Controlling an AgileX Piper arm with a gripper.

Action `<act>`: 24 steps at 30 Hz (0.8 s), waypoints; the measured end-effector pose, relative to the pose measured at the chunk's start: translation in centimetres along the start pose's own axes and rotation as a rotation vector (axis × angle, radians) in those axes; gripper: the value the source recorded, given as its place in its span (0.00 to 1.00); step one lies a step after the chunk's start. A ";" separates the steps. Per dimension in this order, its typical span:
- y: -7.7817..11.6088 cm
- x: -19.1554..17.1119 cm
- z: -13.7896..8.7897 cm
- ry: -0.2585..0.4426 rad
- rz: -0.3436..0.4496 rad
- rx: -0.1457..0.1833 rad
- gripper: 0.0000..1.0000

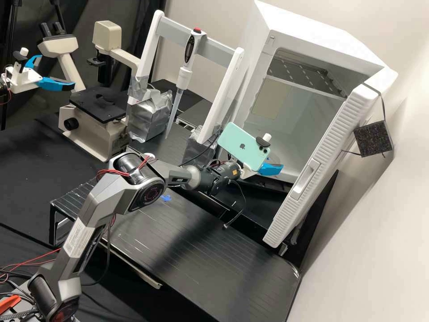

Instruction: Move the petri dish to the incubator

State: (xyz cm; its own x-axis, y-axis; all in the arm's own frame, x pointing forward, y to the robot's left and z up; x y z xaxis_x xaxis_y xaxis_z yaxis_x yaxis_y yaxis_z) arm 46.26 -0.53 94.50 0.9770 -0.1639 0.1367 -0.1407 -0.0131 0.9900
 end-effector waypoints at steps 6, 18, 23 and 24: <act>-0.2 0.5 -0.7 -0.001 -0.006 -0.004 0.00; 0.0 1.0 -1.5 -0.004 -0.012 0.001 0.00; -0.5 1.4 -1.0 -0.018 -0.022 -0.010 0.00; -0.5 1.4 -1.0 -0.020 -0.023 -0.010 0.00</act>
State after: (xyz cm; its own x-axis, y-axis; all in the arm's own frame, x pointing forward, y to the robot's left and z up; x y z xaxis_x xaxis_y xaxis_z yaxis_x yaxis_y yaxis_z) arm 47.85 0.22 94.22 0.9766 -0.1828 0.1132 -0.1166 -0.0076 0.9932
